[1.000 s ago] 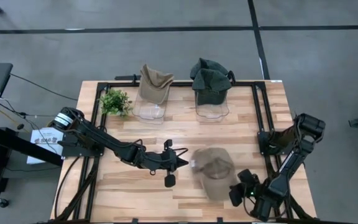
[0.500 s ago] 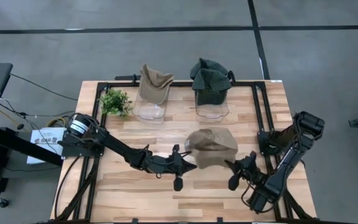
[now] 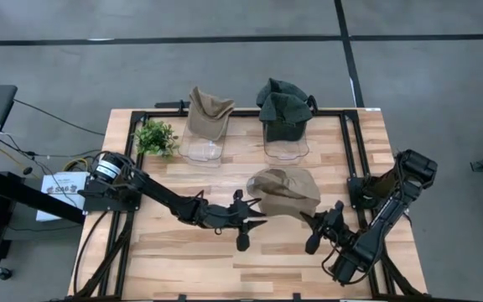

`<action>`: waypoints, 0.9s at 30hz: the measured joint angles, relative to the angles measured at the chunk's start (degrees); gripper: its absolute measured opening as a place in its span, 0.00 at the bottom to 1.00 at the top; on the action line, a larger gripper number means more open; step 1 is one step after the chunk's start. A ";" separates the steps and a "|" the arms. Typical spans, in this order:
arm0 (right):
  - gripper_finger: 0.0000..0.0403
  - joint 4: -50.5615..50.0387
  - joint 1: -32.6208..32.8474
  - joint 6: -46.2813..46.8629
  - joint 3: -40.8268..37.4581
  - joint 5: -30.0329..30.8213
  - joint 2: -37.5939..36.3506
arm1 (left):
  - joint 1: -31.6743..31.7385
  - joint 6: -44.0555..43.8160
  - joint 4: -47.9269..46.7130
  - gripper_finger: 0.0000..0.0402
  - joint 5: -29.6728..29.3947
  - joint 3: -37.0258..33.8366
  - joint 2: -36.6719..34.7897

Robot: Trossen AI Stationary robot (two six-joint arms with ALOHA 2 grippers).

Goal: Pick & Place hat
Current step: Put the brown cap into the left transparent bin

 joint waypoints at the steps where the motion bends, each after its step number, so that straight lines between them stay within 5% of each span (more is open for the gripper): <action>1: 0.01 -0.02 0.17 0.03 0.00 -0.05 0.00 | 0.23 0.00 -0.48 0.24 -0.03 0.00 0.00; 11: 0.00 -0.08 0.59 0.08 0.00 -0.59 -0.06 | -0.14 -1.05 -6.15 0.39 -0.59 -0.05 -2.75; 18: 0.00 0.46 0.75 -0.03 0.04 1.00 -0.09 | -2.77 0.44 -10.00 0.37 -10.84 -0.04 -6.82; 27: 0.00 0.95 -1.87 -1.75 0.04 1.94 -0.09 | -2.40 -0.42 -8.66 0.37 -7.05 -0.09 -6.01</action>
